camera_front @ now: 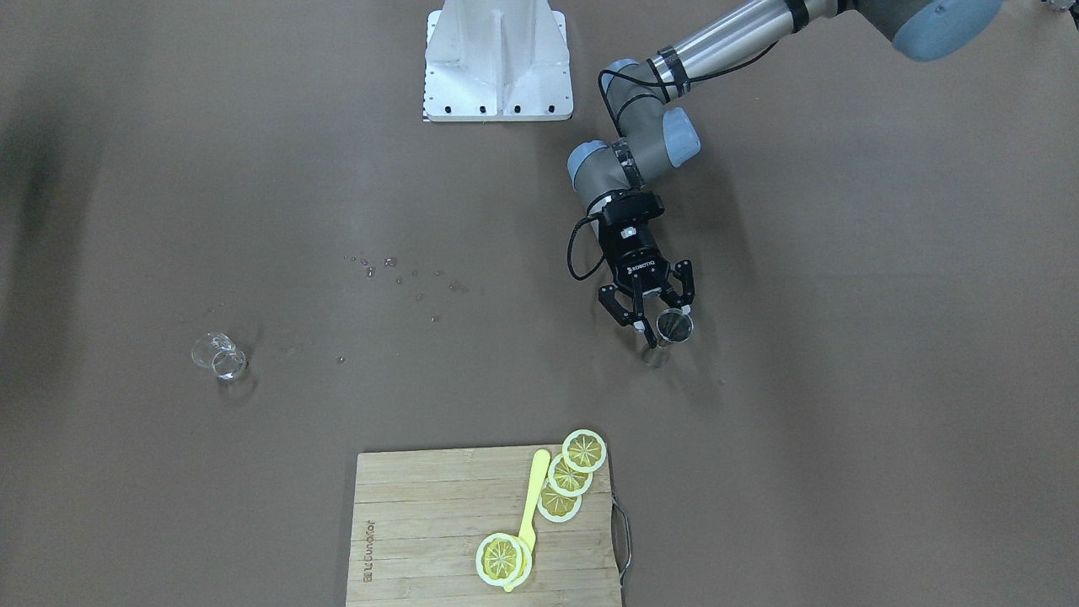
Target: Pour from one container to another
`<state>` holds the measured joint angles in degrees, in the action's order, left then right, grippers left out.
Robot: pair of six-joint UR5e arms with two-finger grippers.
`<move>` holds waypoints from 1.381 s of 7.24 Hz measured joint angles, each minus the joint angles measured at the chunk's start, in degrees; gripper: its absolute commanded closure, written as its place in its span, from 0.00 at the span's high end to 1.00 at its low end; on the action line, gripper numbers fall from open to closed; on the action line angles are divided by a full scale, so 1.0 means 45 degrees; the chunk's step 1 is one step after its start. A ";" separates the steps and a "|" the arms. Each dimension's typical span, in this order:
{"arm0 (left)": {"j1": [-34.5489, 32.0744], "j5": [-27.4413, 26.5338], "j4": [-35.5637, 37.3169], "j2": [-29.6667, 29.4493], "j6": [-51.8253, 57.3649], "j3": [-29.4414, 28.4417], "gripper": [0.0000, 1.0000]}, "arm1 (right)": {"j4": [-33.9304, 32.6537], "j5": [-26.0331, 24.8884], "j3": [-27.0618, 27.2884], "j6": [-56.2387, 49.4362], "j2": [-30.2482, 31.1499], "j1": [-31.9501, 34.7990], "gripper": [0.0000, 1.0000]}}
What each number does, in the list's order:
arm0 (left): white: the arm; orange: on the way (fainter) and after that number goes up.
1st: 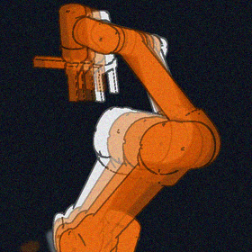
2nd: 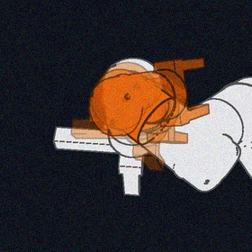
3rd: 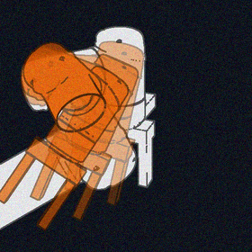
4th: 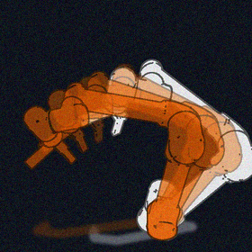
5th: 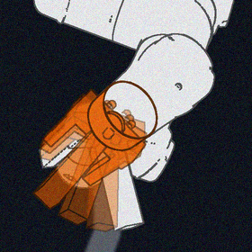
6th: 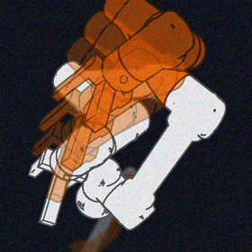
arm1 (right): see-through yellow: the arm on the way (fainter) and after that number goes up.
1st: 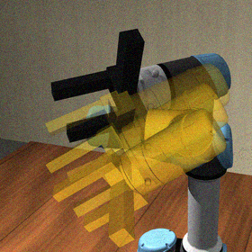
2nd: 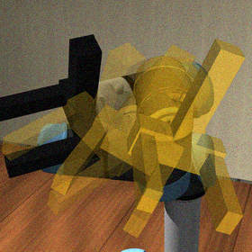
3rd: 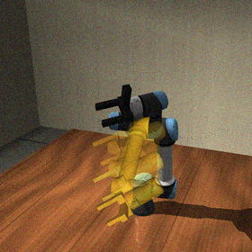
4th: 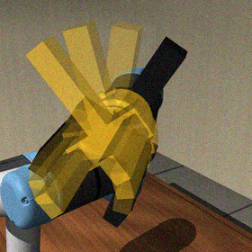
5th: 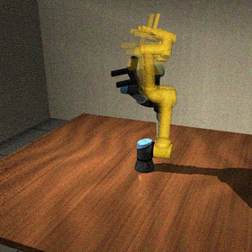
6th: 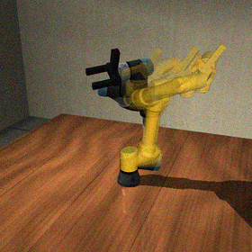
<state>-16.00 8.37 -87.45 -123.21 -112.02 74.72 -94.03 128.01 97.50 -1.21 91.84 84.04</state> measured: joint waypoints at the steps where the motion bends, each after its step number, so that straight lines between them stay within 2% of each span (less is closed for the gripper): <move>1: 0.0000 -0.0114 0.0000 -0.0003 -0.0015 -0.0002 0.99 | 0.0065 0.0090 0.0085 0.0033 0.0053 0.0008 1.00; 5: 0.0001 -0.0195 -0.0012 0.0061 -0.0028 0.0377 0.99 | 0.0094 0.0221 0.0088 0.0101 0.0182 0.0054 1.00; 8: 0.0014 -0.0181 -0.0010 0.0526 -0.0015 0.1471 0.99 | 0.0095 0.0824 0.0192 0.0079 0.0324 0.0349 1.00; 10: 0.0024 -0.0170 -0.0014 0.0781 0.0041 0.2272 0.99 | 0.0099 0.0811 0.0163 0.0086 0.0348 0.0397 1.00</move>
<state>-15.89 7.61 -87.51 -119.69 -111.84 84.94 -93.58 131.66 98.23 -0.82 93.40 85.83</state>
